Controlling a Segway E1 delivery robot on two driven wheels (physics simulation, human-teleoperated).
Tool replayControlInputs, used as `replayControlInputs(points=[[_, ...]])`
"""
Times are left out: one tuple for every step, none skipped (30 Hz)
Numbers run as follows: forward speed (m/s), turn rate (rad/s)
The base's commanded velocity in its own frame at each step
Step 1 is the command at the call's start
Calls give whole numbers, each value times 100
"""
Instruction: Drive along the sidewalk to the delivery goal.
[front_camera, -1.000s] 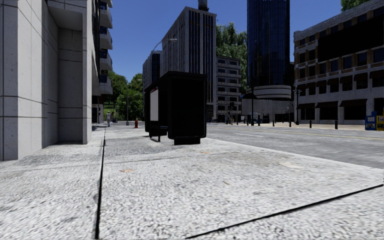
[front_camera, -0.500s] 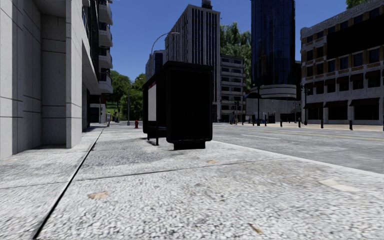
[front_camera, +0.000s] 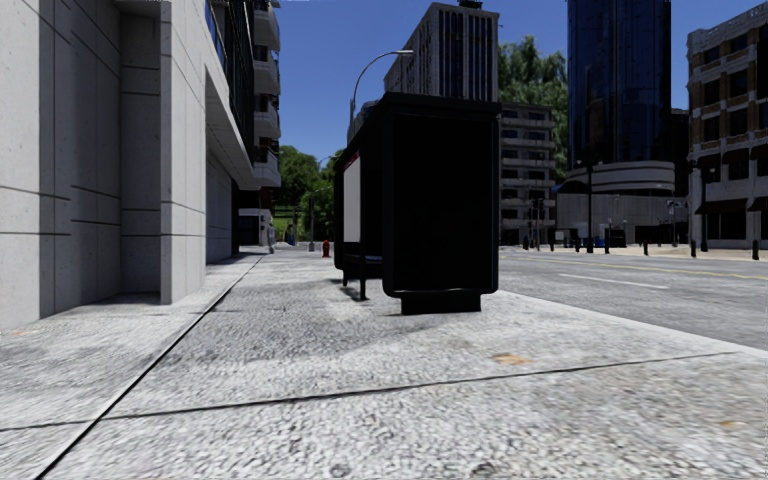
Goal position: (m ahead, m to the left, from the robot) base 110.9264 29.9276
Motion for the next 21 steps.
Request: replayControlInputs(points=[[200, 60], [200, 61], [200, 61], [200, 61], [200, 61], [200, 61], [200, 61], [200, 61], [200, 61], [200, 61], [200, 61], [200, 61], [200, 61], [200, 60], [200, 0], [200, 0], [200, 0], [200, 0], [200, 0], [200, 0], [200, 0]])
